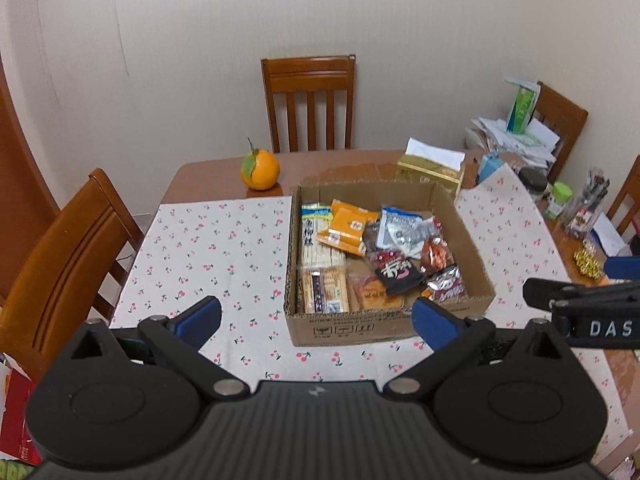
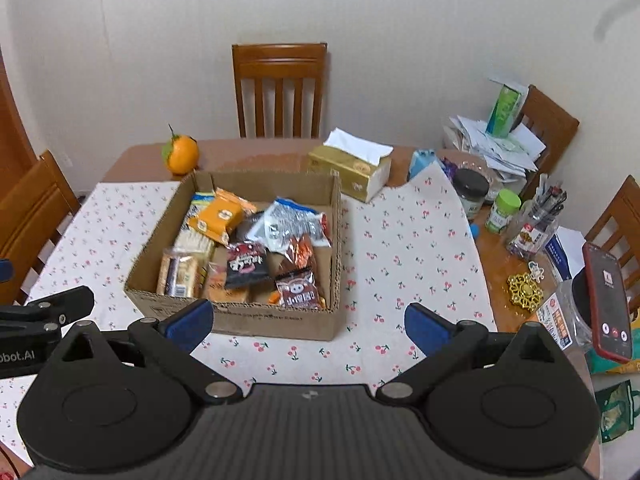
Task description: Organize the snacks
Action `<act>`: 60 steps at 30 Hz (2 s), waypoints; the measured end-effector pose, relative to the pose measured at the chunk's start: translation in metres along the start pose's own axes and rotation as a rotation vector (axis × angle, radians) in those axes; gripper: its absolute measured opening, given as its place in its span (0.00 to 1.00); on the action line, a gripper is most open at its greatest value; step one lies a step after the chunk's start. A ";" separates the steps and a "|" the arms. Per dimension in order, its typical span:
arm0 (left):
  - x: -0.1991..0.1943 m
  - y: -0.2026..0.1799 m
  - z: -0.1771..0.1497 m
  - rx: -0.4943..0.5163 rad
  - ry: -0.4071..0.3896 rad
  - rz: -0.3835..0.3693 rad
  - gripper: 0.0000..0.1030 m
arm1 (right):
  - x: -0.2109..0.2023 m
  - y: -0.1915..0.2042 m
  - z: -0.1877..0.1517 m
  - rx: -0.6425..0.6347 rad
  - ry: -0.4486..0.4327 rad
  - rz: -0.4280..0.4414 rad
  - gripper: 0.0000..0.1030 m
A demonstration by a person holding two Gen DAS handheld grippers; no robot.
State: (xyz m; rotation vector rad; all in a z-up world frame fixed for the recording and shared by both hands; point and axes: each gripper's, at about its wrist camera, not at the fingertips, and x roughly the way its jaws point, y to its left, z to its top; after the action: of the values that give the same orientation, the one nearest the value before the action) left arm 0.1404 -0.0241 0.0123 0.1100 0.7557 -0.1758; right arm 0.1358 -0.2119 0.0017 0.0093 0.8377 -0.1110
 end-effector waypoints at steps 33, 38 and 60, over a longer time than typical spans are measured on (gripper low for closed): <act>-0.002 -0.006 0.001 0.003 -0.004 0.027 0.98 | -0.009 0.005 0.003 -0.036 -0.017 0.006 1.00; -0.002 -0.006 0.001 0.003 -0.004 0.028 0.98 | -0.010 0.005 0.003 -0.033 -0.019 0.007 1.00; -0.002 -0.008 0.002 0.007 -0.001 0.031 0.98 | -0.011 0.003 0.004 -0.032 -0.022 0.006 1.00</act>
State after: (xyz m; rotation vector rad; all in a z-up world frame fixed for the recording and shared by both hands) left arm 0.1385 -0.0323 0.0147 0.1286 0.7524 -0.1490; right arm 0.1316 -0.2082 0.0122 -0.0197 0.8170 -0.0922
